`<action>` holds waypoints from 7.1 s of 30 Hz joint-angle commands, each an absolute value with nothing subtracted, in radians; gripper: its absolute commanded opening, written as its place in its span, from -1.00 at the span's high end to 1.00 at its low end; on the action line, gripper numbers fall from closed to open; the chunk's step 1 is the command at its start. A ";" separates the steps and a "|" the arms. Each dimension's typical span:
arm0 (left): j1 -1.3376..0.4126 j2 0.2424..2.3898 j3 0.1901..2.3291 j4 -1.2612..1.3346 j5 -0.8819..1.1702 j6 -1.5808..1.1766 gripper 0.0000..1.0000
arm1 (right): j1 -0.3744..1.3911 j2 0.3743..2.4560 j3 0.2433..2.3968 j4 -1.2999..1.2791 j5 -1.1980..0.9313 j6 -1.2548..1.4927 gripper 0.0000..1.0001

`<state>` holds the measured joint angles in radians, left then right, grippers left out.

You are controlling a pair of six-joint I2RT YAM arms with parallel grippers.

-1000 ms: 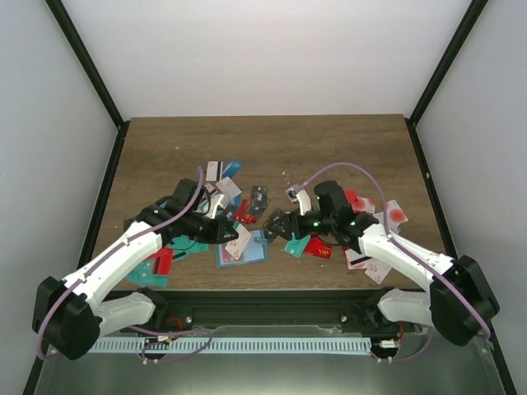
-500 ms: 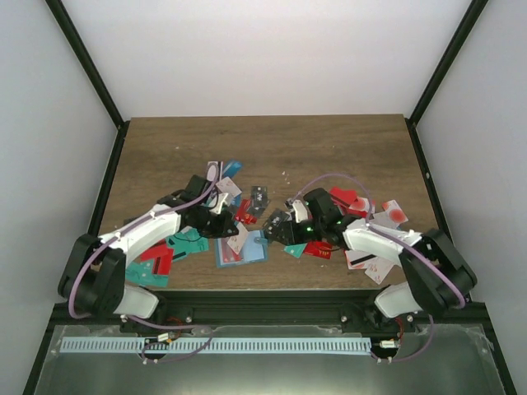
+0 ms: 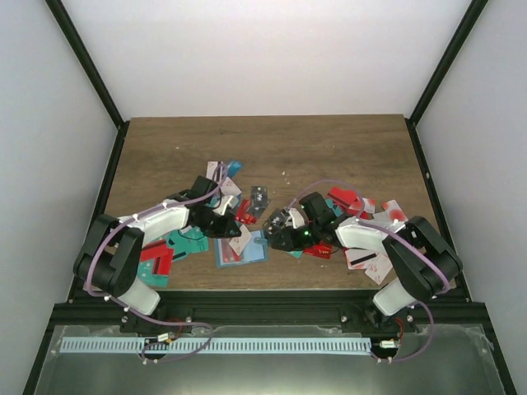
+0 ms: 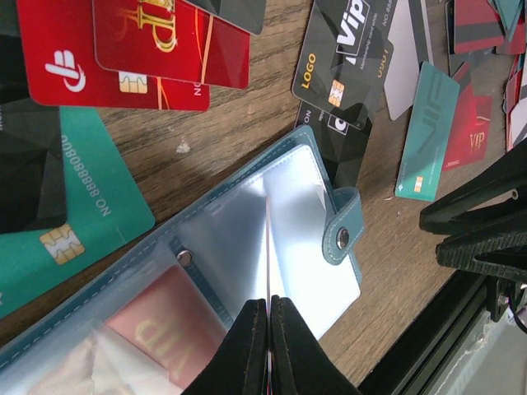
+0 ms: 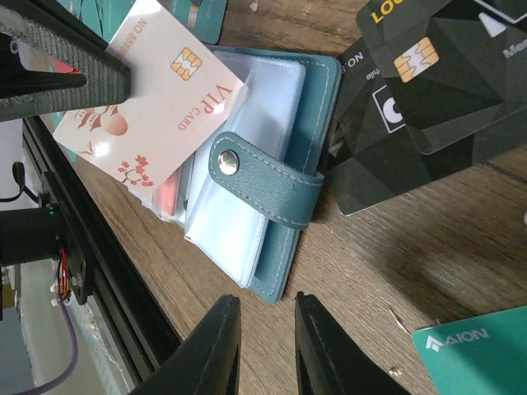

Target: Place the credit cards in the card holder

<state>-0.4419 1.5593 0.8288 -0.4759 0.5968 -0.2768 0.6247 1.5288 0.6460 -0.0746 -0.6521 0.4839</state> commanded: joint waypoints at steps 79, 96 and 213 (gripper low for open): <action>-0.556 1.540 0.318 0.453 0.565 -0.892 0.92 | 0.632 1.800 0.554 0.313 -0.829 0.759 0.94; -0.601 1.477 0.268 0.453 0.423 -0.980 0.92 | 0.632 1.805 0.515 0.336 -0.806 0.845 0.98; -0.803 1.378 0.509 -0.133 0.276 -0.690 0.85 | 0.709 1.700 0.614 0.263 -0.859 0.745 0.51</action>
<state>-0.8066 1.3735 0.5121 -0.1577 0.2604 -0.6949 0.6865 1.7210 0.5869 0.2653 -0.8387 0.7738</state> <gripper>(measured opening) 0.076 0.258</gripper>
